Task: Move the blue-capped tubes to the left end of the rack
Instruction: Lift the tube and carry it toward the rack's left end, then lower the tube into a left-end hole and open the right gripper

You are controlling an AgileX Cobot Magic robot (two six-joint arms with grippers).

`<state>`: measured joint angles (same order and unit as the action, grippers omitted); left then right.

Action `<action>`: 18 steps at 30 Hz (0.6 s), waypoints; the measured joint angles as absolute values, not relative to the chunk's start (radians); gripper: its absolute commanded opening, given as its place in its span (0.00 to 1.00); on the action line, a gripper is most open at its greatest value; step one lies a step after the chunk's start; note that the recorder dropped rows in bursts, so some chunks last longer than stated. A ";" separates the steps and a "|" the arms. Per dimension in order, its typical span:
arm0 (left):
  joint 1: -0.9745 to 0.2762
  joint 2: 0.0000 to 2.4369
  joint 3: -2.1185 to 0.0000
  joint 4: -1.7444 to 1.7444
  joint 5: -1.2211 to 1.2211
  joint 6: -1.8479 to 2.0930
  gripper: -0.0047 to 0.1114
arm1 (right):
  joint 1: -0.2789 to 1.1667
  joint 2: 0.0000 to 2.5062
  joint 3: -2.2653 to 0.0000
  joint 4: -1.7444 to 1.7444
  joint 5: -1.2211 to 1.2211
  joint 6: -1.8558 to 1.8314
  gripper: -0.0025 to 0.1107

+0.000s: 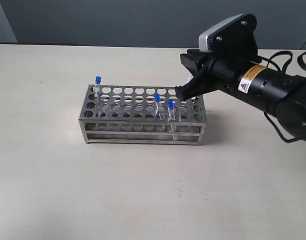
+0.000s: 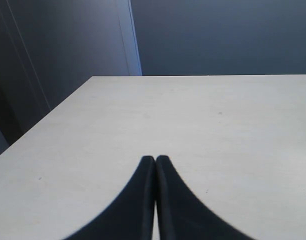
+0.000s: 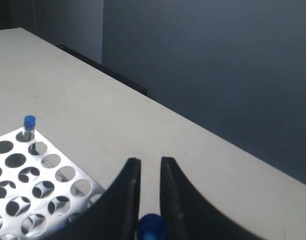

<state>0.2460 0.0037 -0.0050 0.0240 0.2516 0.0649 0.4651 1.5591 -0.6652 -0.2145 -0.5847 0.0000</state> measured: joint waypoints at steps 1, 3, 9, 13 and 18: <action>0.246 0.004 -0.005 0.024 0.252 0.065 0.04 | 0.465 1.554 -0.687 -0.220 -0.556 0.000 0.02; 0.246 0.004 -0.005 0.024 0.252 0.065 0.04 | 0.476 1.550 -0.736 -0.224 -0.503 0.000 0.02; 0.246 0.004 -0.005 0.024 0.252 0.065 0.04 | 0.576 1.580 -0.929 -0.252 -0.404 0.000 0.02; 0.246 0.004 -0.005 0.024 0.252 0.065 0.04 | 0.665 1.685 -1.080 -0.272 -0.368 0.000 0.02; 0.246 0.004 -0.005 0.024 0.252 0.065 0.04 | 0.719 1.839 -1.183 -0.283 -0.354 0.000 0.02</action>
